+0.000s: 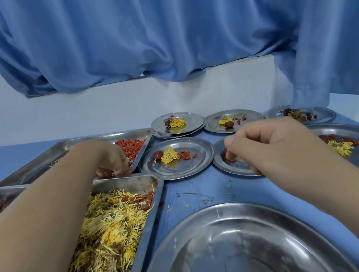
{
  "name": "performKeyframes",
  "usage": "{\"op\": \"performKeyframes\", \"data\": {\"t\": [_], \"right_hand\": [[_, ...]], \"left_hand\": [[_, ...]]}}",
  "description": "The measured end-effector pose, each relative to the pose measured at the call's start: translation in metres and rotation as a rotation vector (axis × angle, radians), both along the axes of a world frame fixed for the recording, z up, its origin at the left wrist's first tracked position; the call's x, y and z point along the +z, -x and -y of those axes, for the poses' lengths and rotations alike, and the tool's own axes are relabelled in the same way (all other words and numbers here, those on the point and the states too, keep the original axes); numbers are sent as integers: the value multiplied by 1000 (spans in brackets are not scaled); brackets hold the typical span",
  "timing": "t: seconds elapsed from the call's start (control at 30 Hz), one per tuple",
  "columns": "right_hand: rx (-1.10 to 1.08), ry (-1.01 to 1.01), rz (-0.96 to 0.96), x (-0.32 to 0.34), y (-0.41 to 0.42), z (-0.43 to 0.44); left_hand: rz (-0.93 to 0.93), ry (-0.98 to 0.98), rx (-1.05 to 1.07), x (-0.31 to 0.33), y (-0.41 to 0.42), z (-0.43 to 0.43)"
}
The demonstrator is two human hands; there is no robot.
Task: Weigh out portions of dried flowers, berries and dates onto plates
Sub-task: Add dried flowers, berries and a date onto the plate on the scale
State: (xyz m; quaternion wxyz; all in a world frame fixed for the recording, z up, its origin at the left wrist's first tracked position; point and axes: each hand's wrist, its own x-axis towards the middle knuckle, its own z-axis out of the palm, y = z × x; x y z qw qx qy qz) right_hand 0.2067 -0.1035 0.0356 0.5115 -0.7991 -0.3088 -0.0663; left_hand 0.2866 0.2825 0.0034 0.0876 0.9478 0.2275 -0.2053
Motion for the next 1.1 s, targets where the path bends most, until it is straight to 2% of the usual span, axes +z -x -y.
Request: {"op": "performKeyframes", "data": {"t": [0.27, 0.43, 0.63, 0.97, 1.1], "right_hand": [[-10, 26, 22, 0, 0, 0], [-21, 53, 41, 0, -1, 0], [-10, 50, 43, 2, 1, 1], [-37, 61, 75, 4, 0, 2], [-35, 59, 71, 6, 1, 3]], "left_hand": [[138, -63, -40, -8, 1, 5], [43, 56, -31, 0, 1, 8], [24, -18, -18, -4, 5, 5], [125, -88, -39, -6, 11, 18], [221, -78, -23, -5, 15, 16]]}}
